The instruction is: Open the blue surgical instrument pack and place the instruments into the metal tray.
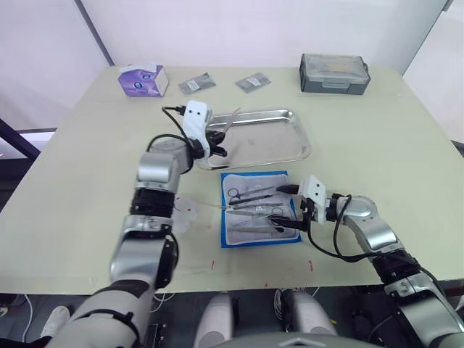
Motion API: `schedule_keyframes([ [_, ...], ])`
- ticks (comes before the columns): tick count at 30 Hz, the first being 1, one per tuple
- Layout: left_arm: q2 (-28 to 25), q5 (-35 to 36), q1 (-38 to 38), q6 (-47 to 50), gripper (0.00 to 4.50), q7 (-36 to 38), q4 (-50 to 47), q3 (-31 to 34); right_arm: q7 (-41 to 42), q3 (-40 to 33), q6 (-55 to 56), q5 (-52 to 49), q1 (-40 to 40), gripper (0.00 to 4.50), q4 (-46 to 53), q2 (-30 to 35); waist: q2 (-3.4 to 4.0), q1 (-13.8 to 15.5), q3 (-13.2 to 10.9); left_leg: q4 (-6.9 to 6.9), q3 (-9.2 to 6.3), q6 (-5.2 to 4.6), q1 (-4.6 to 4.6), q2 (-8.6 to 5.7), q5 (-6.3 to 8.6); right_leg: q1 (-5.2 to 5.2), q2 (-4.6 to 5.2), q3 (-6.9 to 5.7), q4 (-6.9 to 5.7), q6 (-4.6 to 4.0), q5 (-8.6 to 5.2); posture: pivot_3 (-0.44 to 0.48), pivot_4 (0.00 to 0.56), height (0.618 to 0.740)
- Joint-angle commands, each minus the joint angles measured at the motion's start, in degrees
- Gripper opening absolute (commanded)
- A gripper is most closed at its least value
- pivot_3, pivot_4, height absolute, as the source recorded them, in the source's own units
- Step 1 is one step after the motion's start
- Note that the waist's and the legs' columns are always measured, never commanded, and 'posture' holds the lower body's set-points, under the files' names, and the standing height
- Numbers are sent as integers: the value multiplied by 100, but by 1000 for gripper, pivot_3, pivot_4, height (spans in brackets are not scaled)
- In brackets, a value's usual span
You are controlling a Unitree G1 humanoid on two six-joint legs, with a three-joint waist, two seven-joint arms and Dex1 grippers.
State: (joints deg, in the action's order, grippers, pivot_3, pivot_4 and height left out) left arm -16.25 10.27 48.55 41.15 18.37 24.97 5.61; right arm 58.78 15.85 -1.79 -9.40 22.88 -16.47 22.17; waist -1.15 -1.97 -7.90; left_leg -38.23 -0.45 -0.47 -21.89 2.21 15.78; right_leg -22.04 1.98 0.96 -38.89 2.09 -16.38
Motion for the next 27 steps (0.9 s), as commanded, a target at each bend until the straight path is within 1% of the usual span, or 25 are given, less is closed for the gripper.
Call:
schedule_keyframes([
  [1, 217, -72, 22, -125, 59, -709, -5, 264, -96, 426, -272, 583, -355, 4500, -572, 105, 0, -5, 0, 0, 0, 0, 0, 0, 0, 0, 0, 0, 0, 0, 0, 0, 150, 734],
  [3, 367, -90, 24, -126, 59, -991, 34, 304, -100, 427, -273, 584, -357, 4500, -567, 102, 0, -1, 0, 1, -1, 1, 0, 0, 0, 0, 0, 0, 0, 0, 0, 0, 150, 734],
  [9, 591, -97, 75, -155, 59, -1497, 216, 474, -107, 430, -267, 586, -361, 4500, -560, 97, -1, -1, 1, 3, 0, 3, 2, -1, -1, 1, 2, -1, 0, 0, 0, 0, 150, 734],
  [17, 554, -28, 96, -41, 59, -1398, 343, 504, -116, 423, -255, 590, -366, 4500, -560, 108, -1, -1, 1, 5, 0, 6, 3, -2, -2, 2, 2, -2, 2, 0, 0, 0, 150, 734],
  [18, 561, -32, 92, -31, 447, -1412, 332, 513, -118, 422, -257, 588, -366, 4500, -559, 106, -1, -1, 1, 5, 0, 9, 3, -2, -4, 2, 2, -2, 2, 0, 0, 0, 150, 734],
  [21, 565, -83, 77, -24, 1134, -1481, 227, 500, -122, 423, -260, 585, -367, 4500, -556, 99, -1, -2, 1, 5, 0, 12, 4, -2, -5, 2, 2, -1, 2, 0, 0, 0, 150, 734],
  [22, 568, -90, 73, -4, 1694, -1508, 170, 497, -123, 425, -259, 587, -366, 4500, -558, 96, -1, -2, 1, 5, 1, 12, 4, -2, -5, 2, 2, -1, 2, 0, 0, 0, 150, 734],
  [24, 573, -86, 67, 59, 2538, -1542, 47, 496, -123, 426, -259, 586, -368, 4500, -553, 96, -1, -5, 1, 5, 1, 12, 4, -2, -5, 3, 2, -1, 2, 0, 0, 0, 150, 734],
  [25, 586, -85, 69, 87, 3057, -1599, -36, 520, -125, 425, -258, 585, -368, 4500, -553, 94, -1, -6, 1, 6, 2, 12, 5, -2, -5, 3, 2, 0, 2, 0, 0, 0, 150, 734],
  [26, 594, -88, 71, 113, 3402, -1635, -105, 532, -127, 425, -257, 585, -367, 4500, -554, 92, -1, -8, 1, 7, 2, 12, 6, -2, -5, 3, 2, 0, 2, 0, 0, 0, 150, 734],
  [27, 604, -85, 74, 150, 3402, -1668, -189, 545, -129, 426, -256, 586, -365, 4500, -557, 90, -1, -10, 1, 8, 2, 12, 7, -2, -5, 3, 2, 1, 2, 0, 0, 0, 150, 734],
])
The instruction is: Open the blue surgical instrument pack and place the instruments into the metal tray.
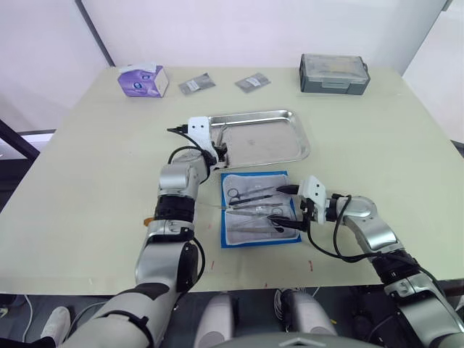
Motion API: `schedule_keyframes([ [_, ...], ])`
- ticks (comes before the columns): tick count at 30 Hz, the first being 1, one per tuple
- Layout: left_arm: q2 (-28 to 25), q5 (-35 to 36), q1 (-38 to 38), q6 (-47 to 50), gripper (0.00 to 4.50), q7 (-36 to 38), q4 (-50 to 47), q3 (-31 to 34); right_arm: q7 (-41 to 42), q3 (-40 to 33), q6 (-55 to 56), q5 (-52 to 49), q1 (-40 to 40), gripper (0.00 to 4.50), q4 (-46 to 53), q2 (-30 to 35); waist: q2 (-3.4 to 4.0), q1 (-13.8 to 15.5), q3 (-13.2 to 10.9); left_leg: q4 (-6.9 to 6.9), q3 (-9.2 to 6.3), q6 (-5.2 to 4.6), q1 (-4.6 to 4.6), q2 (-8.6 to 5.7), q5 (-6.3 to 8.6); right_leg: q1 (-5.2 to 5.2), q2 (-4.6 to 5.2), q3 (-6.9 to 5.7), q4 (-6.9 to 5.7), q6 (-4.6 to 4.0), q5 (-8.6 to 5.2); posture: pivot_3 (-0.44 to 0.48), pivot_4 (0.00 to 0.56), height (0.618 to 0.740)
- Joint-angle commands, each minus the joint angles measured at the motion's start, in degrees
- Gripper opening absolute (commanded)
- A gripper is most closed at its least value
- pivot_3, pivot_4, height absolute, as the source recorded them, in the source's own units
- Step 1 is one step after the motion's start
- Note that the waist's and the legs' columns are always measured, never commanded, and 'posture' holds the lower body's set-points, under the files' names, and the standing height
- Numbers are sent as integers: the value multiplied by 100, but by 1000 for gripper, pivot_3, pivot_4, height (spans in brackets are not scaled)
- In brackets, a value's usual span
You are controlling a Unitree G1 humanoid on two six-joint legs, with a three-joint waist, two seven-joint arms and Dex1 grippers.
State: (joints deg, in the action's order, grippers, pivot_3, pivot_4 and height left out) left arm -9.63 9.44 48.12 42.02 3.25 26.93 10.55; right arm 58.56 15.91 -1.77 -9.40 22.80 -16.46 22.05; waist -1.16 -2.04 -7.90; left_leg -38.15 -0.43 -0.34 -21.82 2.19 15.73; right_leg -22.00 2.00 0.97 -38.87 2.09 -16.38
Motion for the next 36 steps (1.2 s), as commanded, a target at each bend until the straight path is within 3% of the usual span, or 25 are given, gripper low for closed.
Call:
schedule_keyframes([
  [1, -40, 8, 115, 99, 3402, -201, -476, 71, -109, 420, -258, 585, -358, 4500, -557, 101, 0, -1, 0, 1, 0, 0, 1, 0, 0, 0, 0, 1, 0, 0, 0, 0, 150, 734],
  [8, -118, 75, 165, -82, 3402, 45, -1000, -33, -125, 418, -261, 580, -363, 4500, -550, 88, 0, 5, 0, 2, -3, 2, 4, 0, 0, 7, 2, -2, 2, 0, 0, 0, 150, 734],
  [21, -1088, 519, 55, -1563, 3402, 3215, -604, -542, -149, 419, -266, 574, -350, 4500, -582, 44, 0, -2, 0, 5, 0, 20, 10, 0, -10, 15, -1, -3, 7, 0, -1, 0, 150, 734],
  [29, -2028, 506, -67, -2450, 3402, 5853, 52, -1092, -150, 390, -192, 543, -429, 4500, -598, 40, 2, -19, -1, 5, 1, -5, 11, 0, 4, 15, -7, -4, 9, -2, -2, 0, 150, 734],
  [36, -2395, 362, -281, -2639, 3402, 6959, 50, -1569, -80, 361, -30, 482, -439, 4500, -654, -5, 2, -15, -2, 5, 1, -9, 11, 1, 6, 15, -8, -4, 9, -4, -4, 0, 150, 734],
])
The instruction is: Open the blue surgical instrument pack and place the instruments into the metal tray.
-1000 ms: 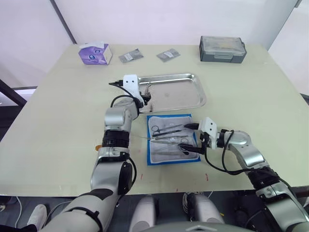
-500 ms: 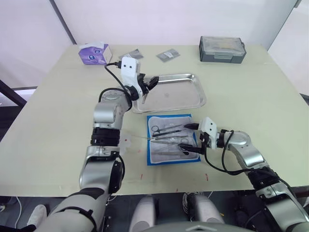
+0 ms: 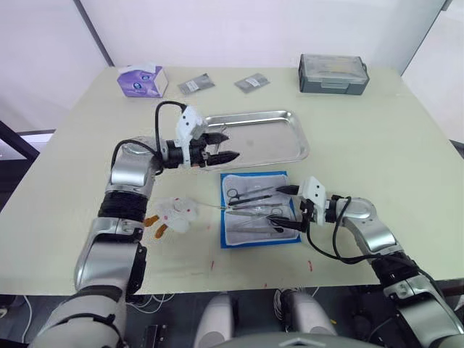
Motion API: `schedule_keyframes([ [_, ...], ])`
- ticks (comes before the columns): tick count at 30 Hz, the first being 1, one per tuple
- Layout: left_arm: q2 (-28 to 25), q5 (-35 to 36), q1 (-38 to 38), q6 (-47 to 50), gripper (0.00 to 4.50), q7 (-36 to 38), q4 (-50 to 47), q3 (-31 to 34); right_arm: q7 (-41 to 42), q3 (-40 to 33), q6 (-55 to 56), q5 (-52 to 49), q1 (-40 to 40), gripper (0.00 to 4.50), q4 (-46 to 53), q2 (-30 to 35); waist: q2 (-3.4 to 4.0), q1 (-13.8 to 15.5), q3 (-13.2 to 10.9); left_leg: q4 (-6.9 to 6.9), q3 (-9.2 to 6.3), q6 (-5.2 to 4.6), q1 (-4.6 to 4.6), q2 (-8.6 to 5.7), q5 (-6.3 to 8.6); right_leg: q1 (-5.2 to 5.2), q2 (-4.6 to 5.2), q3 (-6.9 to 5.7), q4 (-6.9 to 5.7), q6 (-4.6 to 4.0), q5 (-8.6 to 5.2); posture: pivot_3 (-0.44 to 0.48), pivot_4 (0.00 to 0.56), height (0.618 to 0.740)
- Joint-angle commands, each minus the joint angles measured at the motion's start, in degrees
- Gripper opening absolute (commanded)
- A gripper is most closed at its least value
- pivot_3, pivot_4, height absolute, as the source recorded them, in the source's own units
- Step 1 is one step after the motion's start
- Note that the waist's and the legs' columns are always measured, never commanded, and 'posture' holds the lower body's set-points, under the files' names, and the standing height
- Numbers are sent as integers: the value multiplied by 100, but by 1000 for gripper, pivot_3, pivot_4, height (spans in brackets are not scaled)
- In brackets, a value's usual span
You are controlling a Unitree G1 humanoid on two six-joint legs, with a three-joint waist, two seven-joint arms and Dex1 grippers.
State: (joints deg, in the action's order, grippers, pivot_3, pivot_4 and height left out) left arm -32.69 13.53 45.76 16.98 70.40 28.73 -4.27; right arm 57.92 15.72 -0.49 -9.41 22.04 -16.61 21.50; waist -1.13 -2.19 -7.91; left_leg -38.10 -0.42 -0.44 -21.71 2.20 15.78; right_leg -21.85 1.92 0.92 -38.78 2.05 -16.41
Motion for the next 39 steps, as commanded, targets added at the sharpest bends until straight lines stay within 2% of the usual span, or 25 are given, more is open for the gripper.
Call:
schedule_keyframes([
  [1, -104, -94, -92, -201, 3402, 298, -121, -145, 3, 378, -128, 470, -366, 4500, -650, 43, 0, -1, 0, 0, 0, 0, 0, 0, 0, 0, 0, 0, 0, 0, 0, 0, 150, 734],
  [12, -228, -319, -488, -449, 3402, 674, -238, -437, 275, 343, 276, 432, -334, 4500, -978, 43, 1, 13, 0, 0, -1, -1, -1, 1, 1, 0, 0, 0, 1, -1, -1, 0, 150, 734],
  [27, -65, -631, -433, -1048, 3402, 763, 203, -673, 485, 234, 735, 460, -210, 4500, -1636, -30, -2, 23, 1, -1, -4, -2, 6, 2, 1, 13, 0, -3, 5, -1, -1, 0, 150, 734],
  [36, 89, -805, -342, -1304, 3402, 844, 429, -828, 499, 217, 785, 467, -237, 4500, -1690, -20, -12, 27, 12, 0, -5, -2, 8, 2, 1, 17, 1, -5, 8, 0, -1, 0, 150, 734],
  [37, 119, -807, -345, -1307, 2908, 868, 424, -836, 495, 213, 786, 465, -244, 4500, -1684, -18, -12, 27, 12, 0, -5, -2, 8, 1, 1, 17, 1, -5, 7, -1, -1, 0, 150, 734],
  [39, 162, -812, -356, -1311, 2388, 891, 409, -852, 486, 206, 788, 461, -254, 4500, -1674, -16, -12, 27, 12, 0, -5, -2, 8, 2, 1, 17, 1, -5, 7, 0, -1, 0, 150, 734],
])
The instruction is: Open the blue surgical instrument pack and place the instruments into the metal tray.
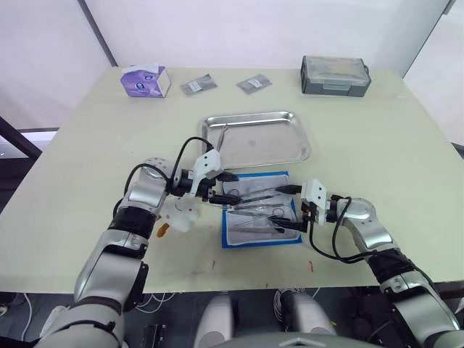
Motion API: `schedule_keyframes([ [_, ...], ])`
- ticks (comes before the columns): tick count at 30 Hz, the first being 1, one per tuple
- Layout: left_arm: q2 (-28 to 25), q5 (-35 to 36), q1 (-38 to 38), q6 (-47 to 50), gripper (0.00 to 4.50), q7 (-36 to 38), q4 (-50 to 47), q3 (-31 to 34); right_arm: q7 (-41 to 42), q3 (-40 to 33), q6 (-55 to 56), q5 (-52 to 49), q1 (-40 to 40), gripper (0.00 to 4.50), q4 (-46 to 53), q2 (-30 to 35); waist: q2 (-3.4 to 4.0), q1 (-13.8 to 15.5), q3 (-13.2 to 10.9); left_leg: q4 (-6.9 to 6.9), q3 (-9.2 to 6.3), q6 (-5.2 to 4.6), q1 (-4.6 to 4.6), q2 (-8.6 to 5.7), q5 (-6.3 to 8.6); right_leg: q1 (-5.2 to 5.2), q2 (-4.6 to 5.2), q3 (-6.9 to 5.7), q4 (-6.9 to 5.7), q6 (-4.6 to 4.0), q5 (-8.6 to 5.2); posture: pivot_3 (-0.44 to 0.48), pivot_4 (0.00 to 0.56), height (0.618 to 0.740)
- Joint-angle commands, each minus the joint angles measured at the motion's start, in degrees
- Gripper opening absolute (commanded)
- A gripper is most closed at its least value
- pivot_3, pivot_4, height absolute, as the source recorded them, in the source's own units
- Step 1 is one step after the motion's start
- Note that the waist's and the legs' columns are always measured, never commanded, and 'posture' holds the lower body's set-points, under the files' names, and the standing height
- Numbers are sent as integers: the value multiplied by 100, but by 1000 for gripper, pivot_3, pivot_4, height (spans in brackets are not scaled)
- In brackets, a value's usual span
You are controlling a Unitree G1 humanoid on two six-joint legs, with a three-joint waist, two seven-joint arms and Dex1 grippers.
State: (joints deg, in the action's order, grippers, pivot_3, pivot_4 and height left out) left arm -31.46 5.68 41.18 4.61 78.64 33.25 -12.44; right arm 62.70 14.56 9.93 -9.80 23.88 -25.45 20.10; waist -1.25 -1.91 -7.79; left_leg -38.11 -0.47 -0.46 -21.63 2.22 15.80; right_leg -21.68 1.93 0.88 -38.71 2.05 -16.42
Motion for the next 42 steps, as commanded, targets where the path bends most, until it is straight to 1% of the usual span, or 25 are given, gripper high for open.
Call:
schedule_keyframes([
  [1, 53, -29, 97, -74, 2001, 73, -45, -41, 5, 319, -254, 497, -442, 4500, -784, 124, 0, 0, 0, 0, 0, 0, 0, 0, 0, 0, 0, 0, 0, 0, 0, 0, 150, 734],
  [2, 64, -28, 93, -75, 1427, 80, -43, -46, -1, 316, -254, 495, -446, 4500, -780, 123, 0, 0, 0, 0, 0, 0, 0, 0, 0, 0, 0, 0, 0, 0, 0, 0, 150, 734],
  [5, 81, -29, 93, -96, 363, 86, -20, -64, -14, 311, -248, 492, -458, 4500, -768, 123, 0, 1, 0, 0, 0, 0, 0, 0, 0, 0, 0, 0, 0, 0, 0, 0, 150, 734],
  [6, 85, -24, 100, -101, 99, 92, -8, -71, -17, 308, -247, 489, -457, 4500, -770, 123, 0, 0, 0, 0, 0, 0, 0, 0, 0, 0, 0, 0, 0, 0, 0, 0, 150, 734],
  [15, 152, -71, 99, -251, 99, 71, 106, -117, -42, 298, -246, 489, -455, 4500, -759, 129, 0, 2, 0, 0, -1, 0, 0, 0, 0, 0, 0, 0, 1, 0, 0, 0, 150, 734],
  [21, 206, 125, 211, 215, 99, 23, 76, 49, -40, 302, -264, 485, -466, 4500, -733, 136, 0, 2, 0, 0, -1, 0, -1, 0, 0, 0, 0, 0, 1, 0, 0, 0, 150, 734],
  [23, 214, 154, 248, 221, 99, -55, 57, 114, -34, 302, -264, 485, -462, 4500, -738, 138, 0, 1, 0, 0, 0, 0, -1, 0, 0, 0, 0, 0, 1, 0, 0, 0, 150, 734],
  [25, 206, 138, 254, 149, 619, -116, 49, 133, -30, 302, -263, 485, -459, 4500, -742, 139, 0, 2, 0, 0, 0, 0, -1, 0, 0, 0, 0, 0, 1, 0, 0, 0, 150, 734],
  [27, 196, 115, 234, 85, 619, -152, 34, 152, -30, 303, -262, 487, -458, 4500, -741, 139, 0, 2, 0, 0, -1, 0, -1, 0, 0, 0, 0, 0, 1, 0, 0, 0, 150, 734],
  [33, 127, 171, 18, 186, 619, 111, -249, 106, -34, 303, -247, 493, -442, 4500, -759, 135, 0, 1, 0, 0, 0, 0, 0, 0, 0, 0, 0, 0, 1, 0, 0, 0, 150, 734],
  [42, 156, 118, -98, 293, 619, 8, -402, 70, -38, 301, -252, 491, -446, 4500, -754, 134, 0, 2, 0, 0, -1, 0, -1, 0, 0, 0, 0, 0, 2, 0, 0, 0, 150, 734],
])
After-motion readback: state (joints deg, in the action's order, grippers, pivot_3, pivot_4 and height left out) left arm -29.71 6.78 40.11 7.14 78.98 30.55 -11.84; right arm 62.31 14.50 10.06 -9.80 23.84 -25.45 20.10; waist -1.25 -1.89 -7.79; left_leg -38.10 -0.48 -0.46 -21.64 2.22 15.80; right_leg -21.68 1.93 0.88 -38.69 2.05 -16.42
